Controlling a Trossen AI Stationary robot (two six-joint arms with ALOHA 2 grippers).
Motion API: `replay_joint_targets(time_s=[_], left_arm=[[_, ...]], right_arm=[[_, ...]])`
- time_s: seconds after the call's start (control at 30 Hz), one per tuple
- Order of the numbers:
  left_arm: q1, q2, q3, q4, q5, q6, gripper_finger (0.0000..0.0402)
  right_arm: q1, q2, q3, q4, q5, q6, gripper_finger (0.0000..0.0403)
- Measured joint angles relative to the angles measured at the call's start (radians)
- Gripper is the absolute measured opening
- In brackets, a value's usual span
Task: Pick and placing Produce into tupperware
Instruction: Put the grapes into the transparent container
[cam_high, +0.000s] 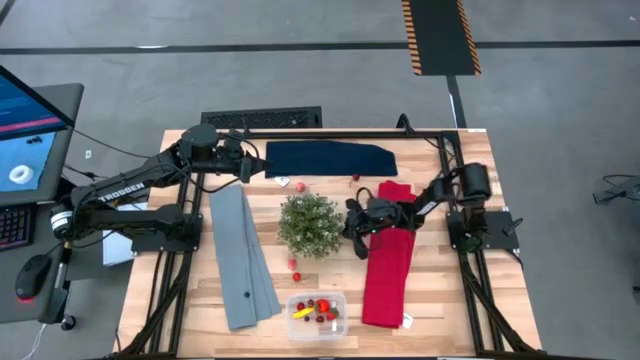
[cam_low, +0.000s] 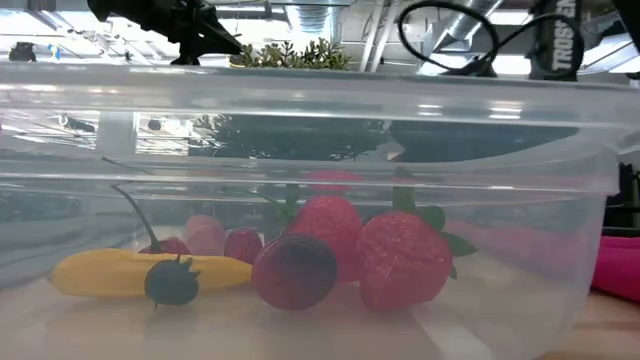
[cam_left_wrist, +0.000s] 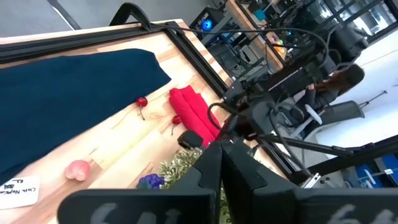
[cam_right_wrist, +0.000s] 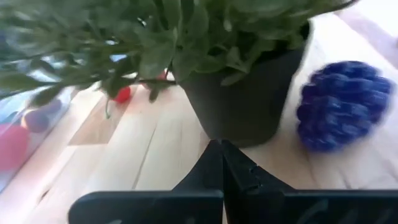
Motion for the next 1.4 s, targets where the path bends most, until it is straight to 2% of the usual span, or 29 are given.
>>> replay_joint_targets(time_s=[0.27, 0.43, 1.27, 1.4], left_arm=[[-0.023, 0.000, 0.000, -0.001, 0.001, 0.004, 0.0000], [-0.042, 0.000, 0.000, -0.001, -0.010, 0.010, 0.0000], [-0.051, 0.000, 0.000, -0.001, -0.027, 0.013, 0.0000], [-0.051, 0.000, 0.000, -0.001, -0.027, 0.013, 0.0000]], right_arm=[[-0.013, 0.178, 0.025, 0.218, -0.002, 0.050, 0.0010], [-0.023, 0.235, 0.042, 0.294, 0.003, 0.055, 0.0010], [-0.073, 0.228, 0.079, 0.209, 0.012, 0.132, 0.0010], [-0.079, 0.224, 0.084, 0.178, 0.063, 0.161, 0.0010]])
